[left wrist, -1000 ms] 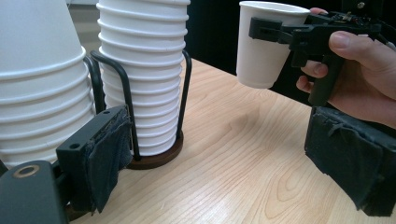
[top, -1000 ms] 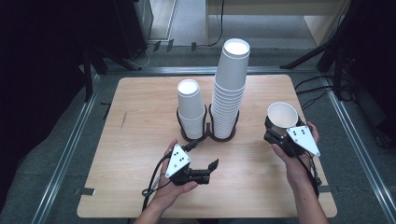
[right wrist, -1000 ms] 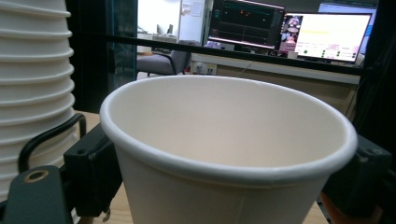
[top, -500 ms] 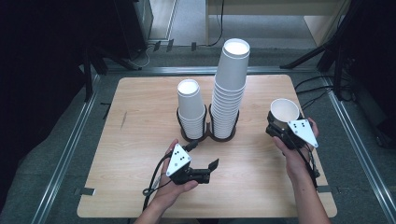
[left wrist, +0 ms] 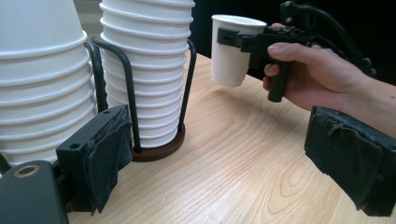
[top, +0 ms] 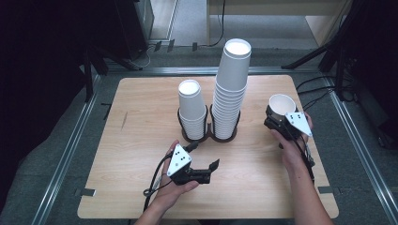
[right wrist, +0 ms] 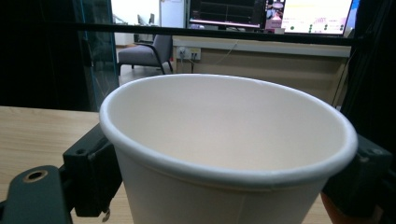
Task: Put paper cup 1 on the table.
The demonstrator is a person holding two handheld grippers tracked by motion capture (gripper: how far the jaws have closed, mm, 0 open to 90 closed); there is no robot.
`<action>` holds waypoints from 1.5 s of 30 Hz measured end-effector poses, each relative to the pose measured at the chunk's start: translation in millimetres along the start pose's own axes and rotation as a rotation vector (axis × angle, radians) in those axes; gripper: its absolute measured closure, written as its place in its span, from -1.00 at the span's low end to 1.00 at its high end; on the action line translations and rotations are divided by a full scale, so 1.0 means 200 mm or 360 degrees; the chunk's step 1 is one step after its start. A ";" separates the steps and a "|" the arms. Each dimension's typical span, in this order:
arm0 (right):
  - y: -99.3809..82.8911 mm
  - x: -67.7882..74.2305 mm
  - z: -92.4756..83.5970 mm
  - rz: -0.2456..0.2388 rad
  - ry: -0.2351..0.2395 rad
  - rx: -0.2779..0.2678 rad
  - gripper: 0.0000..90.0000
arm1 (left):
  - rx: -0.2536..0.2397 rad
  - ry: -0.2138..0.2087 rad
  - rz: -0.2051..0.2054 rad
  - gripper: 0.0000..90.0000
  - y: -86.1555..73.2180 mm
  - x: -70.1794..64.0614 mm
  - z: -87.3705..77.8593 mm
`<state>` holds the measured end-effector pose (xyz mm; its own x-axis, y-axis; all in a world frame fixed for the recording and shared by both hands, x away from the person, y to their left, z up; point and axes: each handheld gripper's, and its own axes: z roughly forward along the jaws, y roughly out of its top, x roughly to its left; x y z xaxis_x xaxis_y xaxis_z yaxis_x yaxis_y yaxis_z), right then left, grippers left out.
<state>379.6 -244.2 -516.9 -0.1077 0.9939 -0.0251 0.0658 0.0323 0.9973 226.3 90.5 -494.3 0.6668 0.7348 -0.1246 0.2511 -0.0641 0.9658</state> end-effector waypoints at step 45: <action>-0.05 -0.03 -0.07 0.0095 0.0078 0.0083 -1.00 | 0.0022 0.0027 -0.0022 -0.82 -0.02 0.02 0.01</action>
<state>365.4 -251.7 -524.9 -0.1506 0.9878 0.0389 0.1248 -0.0200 0.9920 229.7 92.1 -498.3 0.6513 0.7469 -0.1340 0.2701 -0.0632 0.9608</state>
